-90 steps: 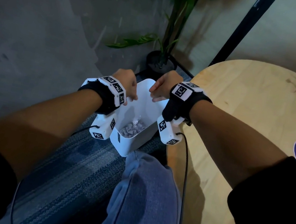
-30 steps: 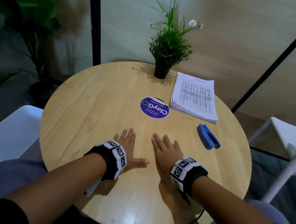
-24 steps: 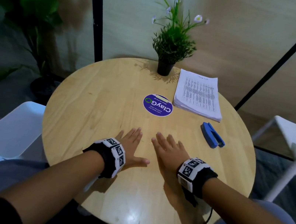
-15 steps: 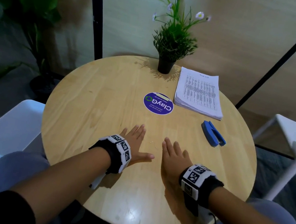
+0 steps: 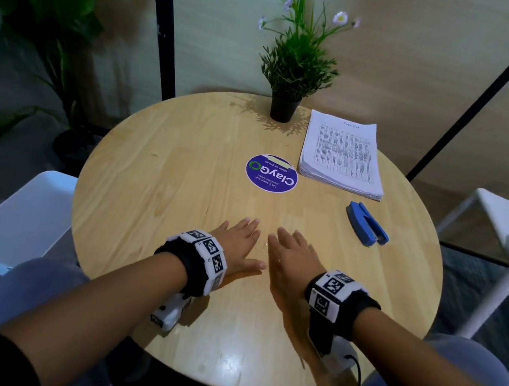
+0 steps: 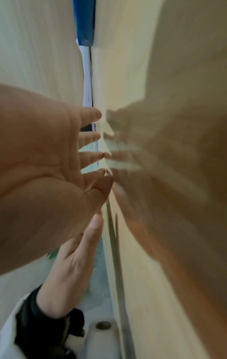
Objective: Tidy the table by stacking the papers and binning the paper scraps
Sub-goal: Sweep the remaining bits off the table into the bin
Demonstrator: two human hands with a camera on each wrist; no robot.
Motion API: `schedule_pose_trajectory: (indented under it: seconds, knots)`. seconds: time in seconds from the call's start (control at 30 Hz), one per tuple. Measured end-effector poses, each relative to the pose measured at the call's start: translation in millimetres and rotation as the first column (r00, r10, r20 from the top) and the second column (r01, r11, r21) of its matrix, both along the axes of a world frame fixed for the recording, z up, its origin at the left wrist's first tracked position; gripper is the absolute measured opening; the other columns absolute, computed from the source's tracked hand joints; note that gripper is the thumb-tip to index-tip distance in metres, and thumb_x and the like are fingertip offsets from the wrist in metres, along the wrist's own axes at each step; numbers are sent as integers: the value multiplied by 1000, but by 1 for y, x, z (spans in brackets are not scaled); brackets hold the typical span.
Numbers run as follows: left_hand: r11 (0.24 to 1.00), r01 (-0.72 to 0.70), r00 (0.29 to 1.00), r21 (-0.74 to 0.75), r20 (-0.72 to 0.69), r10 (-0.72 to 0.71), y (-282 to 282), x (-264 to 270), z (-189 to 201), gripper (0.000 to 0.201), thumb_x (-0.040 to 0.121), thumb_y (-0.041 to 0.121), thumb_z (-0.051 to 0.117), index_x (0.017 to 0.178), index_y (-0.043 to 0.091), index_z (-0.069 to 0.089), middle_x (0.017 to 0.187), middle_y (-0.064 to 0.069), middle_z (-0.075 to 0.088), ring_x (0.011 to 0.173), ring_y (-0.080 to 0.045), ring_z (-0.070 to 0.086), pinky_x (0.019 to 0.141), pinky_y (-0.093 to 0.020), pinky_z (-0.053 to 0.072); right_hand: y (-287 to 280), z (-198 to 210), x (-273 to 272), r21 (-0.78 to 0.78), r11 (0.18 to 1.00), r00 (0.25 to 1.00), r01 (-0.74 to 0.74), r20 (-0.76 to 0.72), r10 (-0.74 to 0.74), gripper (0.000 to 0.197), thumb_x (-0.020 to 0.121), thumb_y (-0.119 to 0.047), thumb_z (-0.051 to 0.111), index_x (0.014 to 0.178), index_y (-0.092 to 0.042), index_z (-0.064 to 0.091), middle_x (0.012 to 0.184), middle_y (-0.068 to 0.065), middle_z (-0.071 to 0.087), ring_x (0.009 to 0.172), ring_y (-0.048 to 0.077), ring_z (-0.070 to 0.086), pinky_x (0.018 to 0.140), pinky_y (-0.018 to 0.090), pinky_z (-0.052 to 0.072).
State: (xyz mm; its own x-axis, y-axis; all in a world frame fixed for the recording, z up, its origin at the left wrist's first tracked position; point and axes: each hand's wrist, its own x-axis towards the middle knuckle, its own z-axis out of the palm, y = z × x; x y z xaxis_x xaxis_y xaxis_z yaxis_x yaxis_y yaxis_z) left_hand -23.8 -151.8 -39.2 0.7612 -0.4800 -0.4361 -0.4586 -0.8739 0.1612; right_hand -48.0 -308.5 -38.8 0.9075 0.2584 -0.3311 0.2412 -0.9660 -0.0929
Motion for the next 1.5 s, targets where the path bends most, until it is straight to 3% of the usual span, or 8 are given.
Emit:
schedule_pose_trajectory:
  seconds: [0.17, 0.43, 0.6, 0.77, 1.03, 1.23, 1.4, 1.5]
  knots:
    - [980, -51, 976, -193, 199, 90, -4, 7, 3, 40, 93, 25, 54, 131, 11, 54, 139, -9, 46, 127, -26, 44, 108, -35, 38, 0, 4, 15, 202, 976, 988, 79, 115, -104, 34, 89, -32, 58, 121, -23, 62, 131, 7, 54, 119, 24, 48, 100, 34, 41]
    - [906, -264, 950, -329, 73, 304, -17, 20, 5, 25, 84, 20, 68, 107, 11, 69, 110, -9, 67, 103, -25, 63, 91, -31, 49, 1, 5, 32, 412, 856, 945, 311, -38, -325, 33, 72, -30, 79, 104, -24, 74, 101, -1, 58, 92, 11, 49, 77, 25, 39]
    - [836, -350, 921, -422, 7, 389, -18, 21, 3, 14, 82, 12, 69, 94, 5, 65, 99, -13, 69, 93, -28, 65, 81, -32, 50, 5, 2, 36, 543, 742, 916, 392, -154, -371, 16, 73, -22, 79, 88, -16, 79, 88, 2, 76, 83, 13, 66, 73, 22, 47]
    - [766, -373, 898, -524, 5, 440, -6, 20, -1, 17, 82, -5, 55, 93, 7, 61, 92, -12, 70, 82, -24, 64, 77, -29, 51, 6, -1, 41, 529, 740, 904, 416, -153, -399, 12, 74, -22, 78, 84, -14, 79, 86, 2, 75, 83, 14, 66, 74, 24, 50]
    - [788, -375, 898, -488, 19, 439, -2, 15, 0, 17, 85, 0, 57, 98, 7, 64, 98, -8, 71, 89, -21, 64, 79, -24, 47, 13, -4, 38, 405, 874, 959, 270, -36, -280, 12, 84, -19, 66, 87, -9, 72, 86, 5, 66, 84, 18, 61, 79, 28, 49]
    - [808, -379, 905, -451, 4, 426, -4, 12, 1, 18, 86, 2, 56, 101, 7, 66, 101, -10, 71, 96, -24, 65, 87, -30, 50, 22, -4, 35, 208, 964, 986, 163, 10, -169, 21, 91, -12, 52, 106, -5, 64, 115, 15, 55, 104, 32, 58, 89, 33, 45]
    - [827, -400, 903, -395, -13, 430, -2, 14, 5, 19, 86, 3, 57, 99, 9, 68, 106, -10, 70, 98, -26, 65, 91, -33, 52, 6, -3, 46, 371, 877, 952, 305, -103, -288, 13, 87, -17, 53, 81, -13, 63, 83, 1, 63, 82, 21, 61, 72, 29, 45]
    - [850, -401, 907, -341, -15, 421, -3, 16, 6, 19, 85, 3, 59, 102, 9, 68, 110, -10, 67, 101, -26, 64, 91, -32, 52, -10, -2, 48, 447, 826, 939, 343, -163, -302, 18, 91, -15, 51, 85, -10, 67, 82, 1, 65, 79, 16, 58, 77, 27, 43]
